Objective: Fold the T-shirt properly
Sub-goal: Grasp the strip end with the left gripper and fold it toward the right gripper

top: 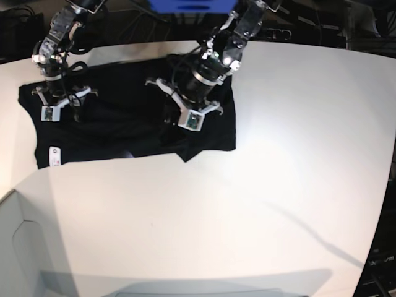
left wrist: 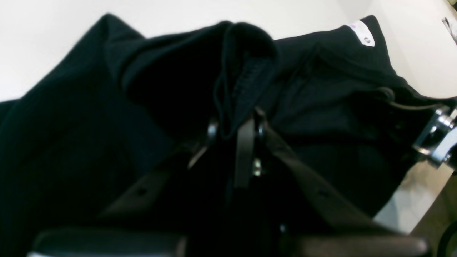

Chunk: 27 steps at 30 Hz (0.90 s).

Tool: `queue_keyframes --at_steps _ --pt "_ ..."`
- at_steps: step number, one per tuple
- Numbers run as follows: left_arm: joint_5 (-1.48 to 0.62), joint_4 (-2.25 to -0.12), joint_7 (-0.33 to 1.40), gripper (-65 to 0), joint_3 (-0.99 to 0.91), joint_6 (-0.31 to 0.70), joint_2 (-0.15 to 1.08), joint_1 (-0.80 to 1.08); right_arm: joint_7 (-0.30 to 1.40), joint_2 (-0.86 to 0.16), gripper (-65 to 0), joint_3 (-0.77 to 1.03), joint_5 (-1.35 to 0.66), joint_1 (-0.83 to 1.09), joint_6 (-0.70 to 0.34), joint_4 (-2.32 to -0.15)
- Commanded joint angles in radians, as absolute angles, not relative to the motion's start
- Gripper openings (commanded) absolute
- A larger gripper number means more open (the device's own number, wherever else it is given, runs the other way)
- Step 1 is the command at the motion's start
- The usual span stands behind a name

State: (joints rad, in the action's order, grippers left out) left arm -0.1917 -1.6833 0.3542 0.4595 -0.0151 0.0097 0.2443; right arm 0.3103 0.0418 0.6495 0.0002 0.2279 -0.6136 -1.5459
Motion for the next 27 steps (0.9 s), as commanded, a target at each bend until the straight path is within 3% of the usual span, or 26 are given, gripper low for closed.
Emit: queue_keyframes --at_steps 1,18,20,25,27 --pt "-0.196 -1.687 0.329 -65.0 0.473 -0.007 -0.008 0.225 0.294 0.036 -31.4 0.651 -0.008 0.223 -0.615 -1.560" --pt "-0.202 -1.477 0.334 -63.9 0.572 -0.007 -0.101 0.071 0.294 0.035 -31.4 0.650 -0.008 0.223 -0.615 -1.558" --pt "-0.205 -1.477 0.334 -58.5 0.570 -0.022 -0.101 0.065 0.294 0.035 -31.4 0.650 -0.008 0.223 -0.615 -1.558" --pt "-0.206 -1.514 0.332 -34.5 0.573 -0.088 -0.099 0.067 0.294 0.035 -31.3 0.650 -0.008 0.223 -0.615 -1.558" --pt "-0.206 -1.555 0.332 -32.9 0.575 -0.088 -0.093 0.073 0.294 0.035 -31.3 0.650 -0.008 0.223 -0.615 -1.558"
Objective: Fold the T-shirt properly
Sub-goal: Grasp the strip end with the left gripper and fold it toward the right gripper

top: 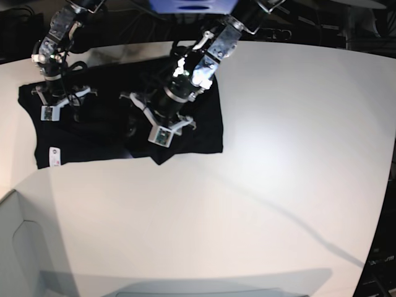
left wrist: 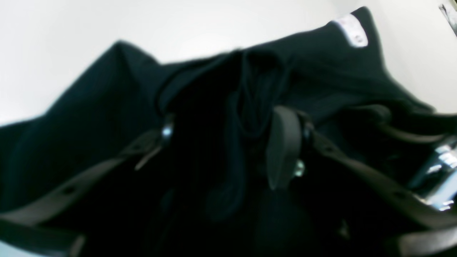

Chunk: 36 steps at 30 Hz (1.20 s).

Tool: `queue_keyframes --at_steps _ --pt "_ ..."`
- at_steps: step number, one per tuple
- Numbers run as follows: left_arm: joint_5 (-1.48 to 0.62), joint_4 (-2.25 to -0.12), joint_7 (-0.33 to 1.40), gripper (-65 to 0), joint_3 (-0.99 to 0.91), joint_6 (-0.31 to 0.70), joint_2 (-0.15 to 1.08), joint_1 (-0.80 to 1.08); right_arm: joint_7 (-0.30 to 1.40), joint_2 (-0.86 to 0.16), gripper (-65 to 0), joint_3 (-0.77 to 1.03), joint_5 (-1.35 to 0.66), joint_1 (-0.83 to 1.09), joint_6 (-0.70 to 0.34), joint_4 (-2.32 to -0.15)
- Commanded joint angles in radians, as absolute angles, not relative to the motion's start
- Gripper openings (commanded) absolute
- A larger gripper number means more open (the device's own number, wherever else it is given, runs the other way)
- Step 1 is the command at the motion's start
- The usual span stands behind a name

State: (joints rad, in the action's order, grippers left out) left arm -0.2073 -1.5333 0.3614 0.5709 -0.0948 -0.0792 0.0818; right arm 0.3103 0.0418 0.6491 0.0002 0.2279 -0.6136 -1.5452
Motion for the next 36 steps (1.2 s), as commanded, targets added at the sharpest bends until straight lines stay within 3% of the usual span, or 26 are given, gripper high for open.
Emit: queue_keyframes --at_steps 1,7,12,28,31,34,36 --pt "-0.208 -1.581 0.332 -32.9 0.575 -0.088 -0.088 0.084 0.294 0.035 -31.3 0.650 -0.008 0.223 -0.615 -1.558" --pt "-0.208 -1.725 0.332 -32.9 0.565 -0.097 0.031 0.173 0.294 0.035 -31.3 0.650 -0.008 0.223 -0.615 -1.558" --pt "-0.208 -1.722 0.326 -32.9 0.565 -0.097 0.117 0.222 0.294 0.035 -31.3 0.650 -0.008 0.223 -0.615 -1.558" --pt "-0.209 -1.620 0.331 -33.4 0.573 -0.097 0.116 0.228 0.294 0.038 -31.3 0.651 -0.008 0.223 -0.615 -1.560" --pt "-0.236 -1.621 0.332 -43.5 0.573 -0.097 0.116 0.226 0.294 0.038 -31.3 0.651 -0.008 0.223 -0.615 -1.560" --pt "-0.254 -1.616 0.332 -62.8 0.573 -0.097 0.116 0.223 0.294 0.039 -31.3 0.651 -0.008 0.223 -0.615 -1.560" --pt "-0.255 -1.615 0.334 -65.0 0.573 -0.096 0.116 0.222 0.294 0.039 -31.3 0.651 -0.008 0.223 -0.615 -1.560"
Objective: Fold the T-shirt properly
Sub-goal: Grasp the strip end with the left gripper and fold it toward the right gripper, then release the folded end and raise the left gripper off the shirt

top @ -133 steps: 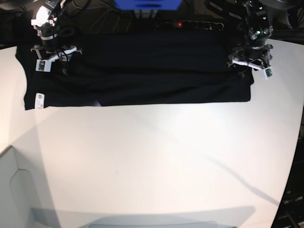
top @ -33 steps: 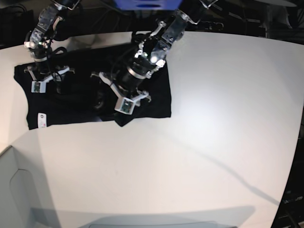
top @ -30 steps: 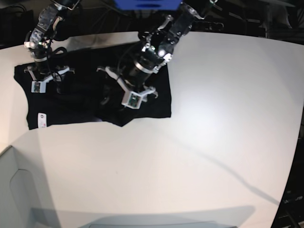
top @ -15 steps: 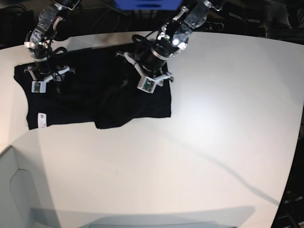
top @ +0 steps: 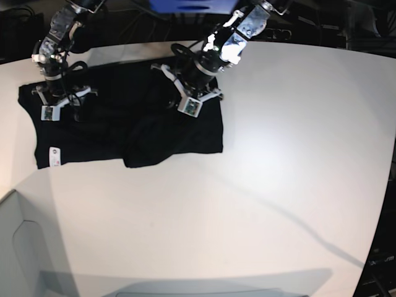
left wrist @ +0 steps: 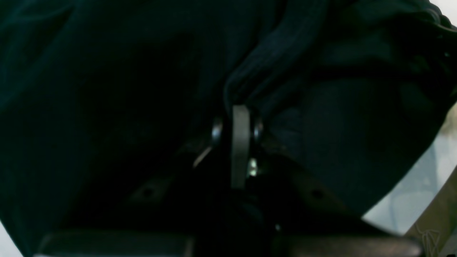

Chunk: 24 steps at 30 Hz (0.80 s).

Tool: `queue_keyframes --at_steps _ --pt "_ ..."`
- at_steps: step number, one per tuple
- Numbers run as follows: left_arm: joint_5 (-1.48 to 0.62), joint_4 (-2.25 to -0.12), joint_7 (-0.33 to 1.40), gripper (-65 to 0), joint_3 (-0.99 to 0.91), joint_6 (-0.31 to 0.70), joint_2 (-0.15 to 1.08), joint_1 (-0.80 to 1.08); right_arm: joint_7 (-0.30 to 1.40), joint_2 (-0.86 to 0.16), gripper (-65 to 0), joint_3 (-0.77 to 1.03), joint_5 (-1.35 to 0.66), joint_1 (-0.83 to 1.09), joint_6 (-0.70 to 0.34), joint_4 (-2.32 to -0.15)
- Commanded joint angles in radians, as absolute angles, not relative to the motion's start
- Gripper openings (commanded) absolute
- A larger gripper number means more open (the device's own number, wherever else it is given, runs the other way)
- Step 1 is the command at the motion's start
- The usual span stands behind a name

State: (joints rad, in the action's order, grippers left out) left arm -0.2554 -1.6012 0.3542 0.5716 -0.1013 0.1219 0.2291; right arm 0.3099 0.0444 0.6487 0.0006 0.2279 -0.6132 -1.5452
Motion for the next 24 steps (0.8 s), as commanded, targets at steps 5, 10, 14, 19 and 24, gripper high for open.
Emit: queue_keyframes --at_steps 5,10,14,19,24 --pt "-0.252 -1.652 0.418 -64.9 0.602 -0.088 0.120 0.194 0.294 0.039 -31.3 0.651 -0.008 0.223 -0.615 -1.561" --pt "-0.257 -1.736 0.460 -64.9 0.743 -0.087 0.168 0.090 0.294 0.039 -31.3 0.651 -0.008 0.223 -0.615 -1.561" --pt "-0.257 -1.744 0.463 -64.9 0.862 -0.087 0.185 -0.004 0.294 0.039 -31.3 0.651 -0.008 0.223 -0.615 -1.563" --pt "-0.257 -1.736 0.463 -64.9 0.978 -0.087 0.176 -0.071 0.294 0.038 -31.3 0.651 -0.008 0.223 -0.615 -1.560" --pt "-0.257 -1.702 0.463 -64.9 1.033 -0.087 0.153 -0.101 0.294 0.036 -31.3 0.651 -0.008 0.223 -0.615 -1.560"
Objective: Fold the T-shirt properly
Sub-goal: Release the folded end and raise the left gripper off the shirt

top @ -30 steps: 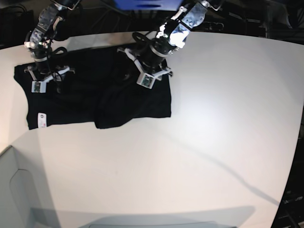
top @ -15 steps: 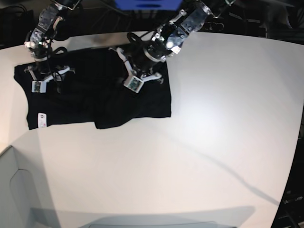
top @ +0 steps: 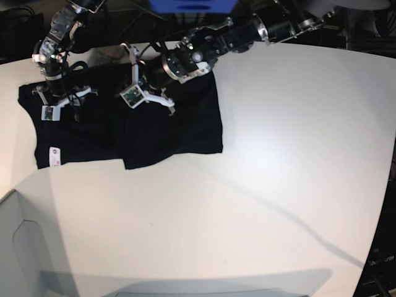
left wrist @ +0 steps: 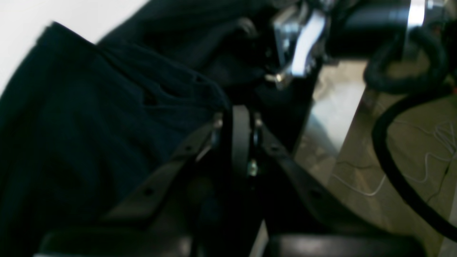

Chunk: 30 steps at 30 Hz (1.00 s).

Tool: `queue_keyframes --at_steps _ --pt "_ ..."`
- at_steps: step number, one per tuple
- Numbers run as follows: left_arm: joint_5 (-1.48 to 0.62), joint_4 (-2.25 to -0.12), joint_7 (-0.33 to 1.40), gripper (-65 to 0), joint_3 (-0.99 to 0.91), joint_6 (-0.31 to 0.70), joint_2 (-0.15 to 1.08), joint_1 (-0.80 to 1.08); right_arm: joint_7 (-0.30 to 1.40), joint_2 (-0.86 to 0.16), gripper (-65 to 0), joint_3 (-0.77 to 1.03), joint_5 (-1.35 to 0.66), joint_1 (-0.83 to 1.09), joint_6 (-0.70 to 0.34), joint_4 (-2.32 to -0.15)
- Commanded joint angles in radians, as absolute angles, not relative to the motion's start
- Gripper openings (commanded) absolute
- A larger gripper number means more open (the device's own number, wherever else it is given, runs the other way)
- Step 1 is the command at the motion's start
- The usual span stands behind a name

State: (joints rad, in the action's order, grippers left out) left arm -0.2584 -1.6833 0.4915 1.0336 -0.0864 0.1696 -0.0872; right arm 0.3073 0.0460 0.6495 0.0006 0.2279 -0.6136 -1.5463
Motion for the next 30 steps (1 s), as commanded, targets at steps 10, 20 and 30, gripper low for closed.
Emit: queue_keyframes --at_steps 10,20,30 --pt "-0.248 -1.669 0.463 -64.8 1.076 -0.087 0.105 -0.122 0.294 0.036 -31.4 0.651 -0.008 0.223 -0.615 -1.560" --pt "-0.248 -1.593 0.463 -64.5 1.130 -0.090 0.085 -0.142 0.294 0.036 -31.4 0.651 -0.008 0.222 -0.615 -1.560" --pt "-0.248 -1.633 0.561 -32.8 1.127 -0.097 0.085 -0.137 0.294 0.036 -31.4 0.651 -0.010 0.222 -0.615 -1.567"
